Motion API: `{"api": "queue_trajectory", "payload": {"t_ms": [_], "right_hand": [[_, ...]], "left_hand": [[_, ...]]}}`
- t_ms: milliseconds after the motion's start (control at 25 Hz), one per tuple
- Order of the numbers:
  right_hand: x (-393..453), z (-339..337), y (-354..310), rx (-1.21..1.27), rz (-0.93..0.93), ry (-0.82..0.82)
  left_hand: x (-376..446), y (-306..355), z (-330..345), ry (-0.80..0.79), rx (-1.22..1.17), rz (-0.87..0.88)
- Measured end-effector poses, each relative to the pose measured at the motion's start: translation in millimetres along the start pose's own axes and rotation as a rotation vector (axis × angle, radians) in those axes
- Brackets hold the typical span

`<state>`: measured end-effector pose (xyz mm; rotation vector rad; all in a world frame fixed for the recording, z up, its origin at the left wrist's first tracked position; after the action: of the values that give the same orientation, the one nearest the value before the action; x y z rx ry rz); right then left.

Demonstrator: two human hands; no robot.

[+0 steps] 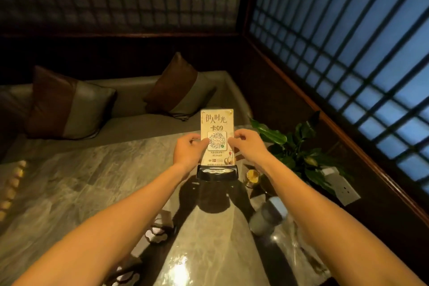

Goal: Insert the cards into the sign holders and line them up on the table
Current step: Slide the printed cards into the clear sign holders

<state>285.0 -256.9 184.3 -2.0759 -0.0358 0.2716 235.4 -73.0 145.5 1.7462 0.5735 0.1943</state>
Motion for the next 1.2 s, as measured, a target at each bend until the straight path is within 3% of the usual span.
{"api": "queue_trajectory", "payload": {"t_ms": [200,400,680,840,1200], "right_hand": [[100,-60,-27,-0.012,-0.079,-0.040],[219,-115,-3,-0.038,-0.117,-0.046],[343,-144,96,-0.054,-0.063,-0.028],[388,-147,154,-0.114,-0.051,-0.004],[426,-140,219,-0.158,-0.016,-0.023]], "left_hand": [[65,65,54,0.016,-0.083,0.048],[147,86,137,-0.007,-0.111,0.055],[239,46,263,0.036,-0.051,-0.031],[267,14,314,-0.020,-0.061,-0.095],[297,-29,359,-0.027,-0.069,-0.168]]}}
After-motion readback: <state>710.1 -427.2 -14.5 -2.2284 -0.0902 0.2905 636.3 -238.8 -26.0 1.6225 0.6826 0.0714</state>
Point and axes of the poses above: each hand's wrist, its own x-axis towards the middle knuckle, its own z-axis out of the palm, y = z × x, the point moved 2 cm from there along x, towards the middle knuckle, and after that the axes turned 5 degrees about y, right-handed, at the moved point
